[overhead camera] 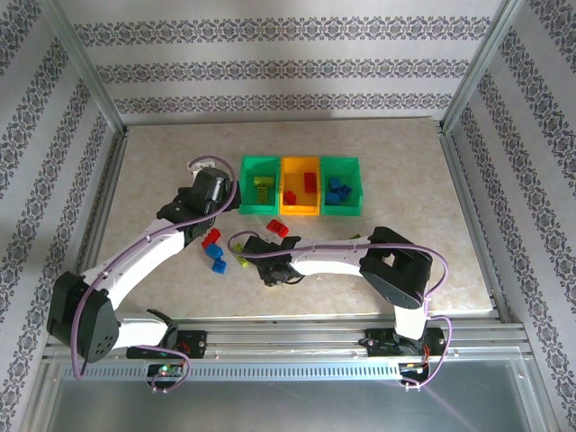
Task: Sort the legos into containers by color
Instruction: Pick up the lego from the bottom-center of the table, then place the lego in the container.
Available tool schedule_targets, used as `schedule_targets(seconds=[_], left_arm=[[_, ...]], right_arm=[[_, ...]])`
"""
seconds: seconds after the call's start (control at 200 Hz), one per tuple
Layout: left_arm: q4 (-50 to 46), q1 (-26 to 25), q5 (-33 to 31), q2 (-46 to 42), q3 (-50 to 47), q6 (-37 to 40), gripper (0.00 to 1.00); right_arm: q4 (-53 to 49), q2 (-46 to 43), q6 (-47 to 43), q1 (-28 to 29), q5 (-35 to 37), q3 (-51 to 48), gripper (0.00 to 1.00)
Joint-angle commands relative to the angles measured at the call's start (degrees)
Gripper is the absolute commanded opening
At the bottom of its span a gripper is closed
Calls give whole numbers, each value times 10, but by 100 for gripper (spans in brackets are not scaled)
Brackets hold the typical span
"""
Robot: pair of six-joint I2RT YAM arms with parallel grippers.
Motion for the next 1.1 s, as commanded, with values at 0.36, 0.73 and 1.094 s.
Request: schedule_targets(seconds=[0.36,0.73,1.094], left_arm=[[8,11,4,-20,-44,-27,100],[-2,11,18,-33,-57,-41,100],[7,11,58,-44,-78,-61,100]], right_arm=[[-40,-154,-53,-110,134,-33,22],[3,-188,-99,-261,123,1,22],[12,-94,-158,-372,39,99,21]])
